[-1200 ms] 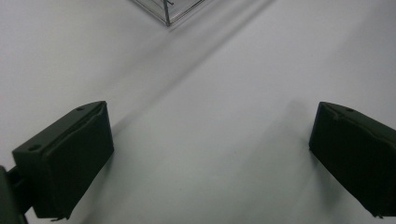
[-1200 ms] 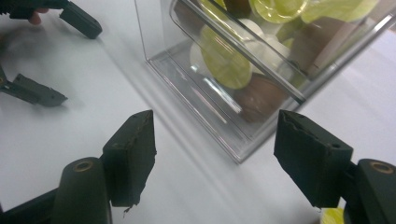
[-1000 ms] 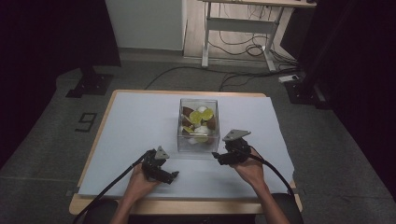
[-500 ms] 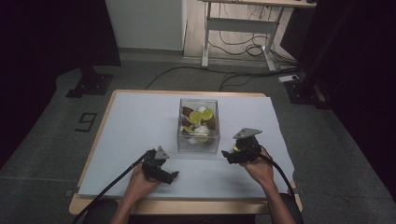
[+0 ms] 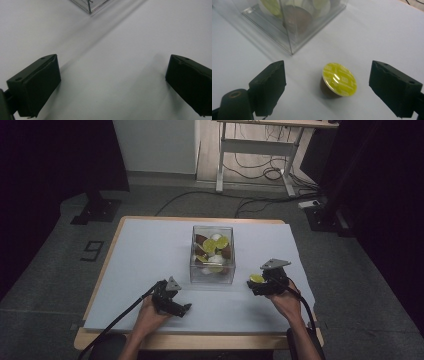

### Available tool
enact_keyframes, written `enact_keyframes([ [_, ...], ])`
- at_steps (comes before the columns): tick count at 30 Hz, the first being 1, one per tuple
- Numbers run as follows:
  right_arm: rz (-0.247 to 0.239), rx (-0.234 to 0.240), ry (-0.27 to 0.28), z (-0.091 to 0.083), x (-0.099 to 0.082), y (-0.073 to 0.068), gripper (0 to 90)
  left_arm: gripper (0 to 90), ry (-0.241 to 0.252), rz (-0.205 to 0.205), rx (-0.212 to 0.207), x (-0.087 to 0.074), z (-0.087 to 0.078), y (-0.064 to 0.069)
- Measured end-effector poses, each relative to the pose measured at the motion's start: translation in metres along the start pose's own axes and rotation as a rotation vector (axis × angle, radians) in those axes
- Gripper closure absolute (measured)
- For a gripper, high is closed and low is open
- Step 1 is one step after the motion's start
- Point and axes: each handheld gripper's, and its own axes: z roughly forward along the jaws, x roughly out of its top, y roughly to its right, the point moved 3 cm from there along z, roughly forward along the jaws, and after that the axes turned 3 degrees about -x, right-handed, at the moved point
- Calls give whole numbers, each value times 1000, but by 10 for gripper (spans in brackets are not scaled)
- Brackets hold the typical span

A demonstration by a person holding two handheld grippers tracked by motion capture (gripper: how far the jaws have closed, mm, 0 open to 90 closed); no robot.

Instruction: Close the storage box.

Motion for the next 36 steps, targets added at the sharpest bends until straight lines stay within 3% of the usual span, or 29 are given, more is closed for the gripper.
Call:
enact_keyframes([
  [10, 63, -19, -24, 6, -24, 18, 136, 0, 2, -2, 0, 0, 0, 0],
  [14, 69, -21, -57, 11, -34, 22, 107, 0, 4, -4, 0, 0, 0, 0],
  [21, 68, -7, -127, 27, -48, 24, 0, 0, 3, -4, 0, 0, 0, 0],
  [27, 70, 15, -169, 38, -64, 22, 0, 0, 4, -3, 0, 0, 0, 0],
  [29, 97, 30, -154, 39, -66, 23, 0, 0, 4, -3, 0, 0, 0, 0],
  [36, 100, 33, -85, 38, -72, 23, 0, 0, 2, 0, 3, 0, 0, 1],
])
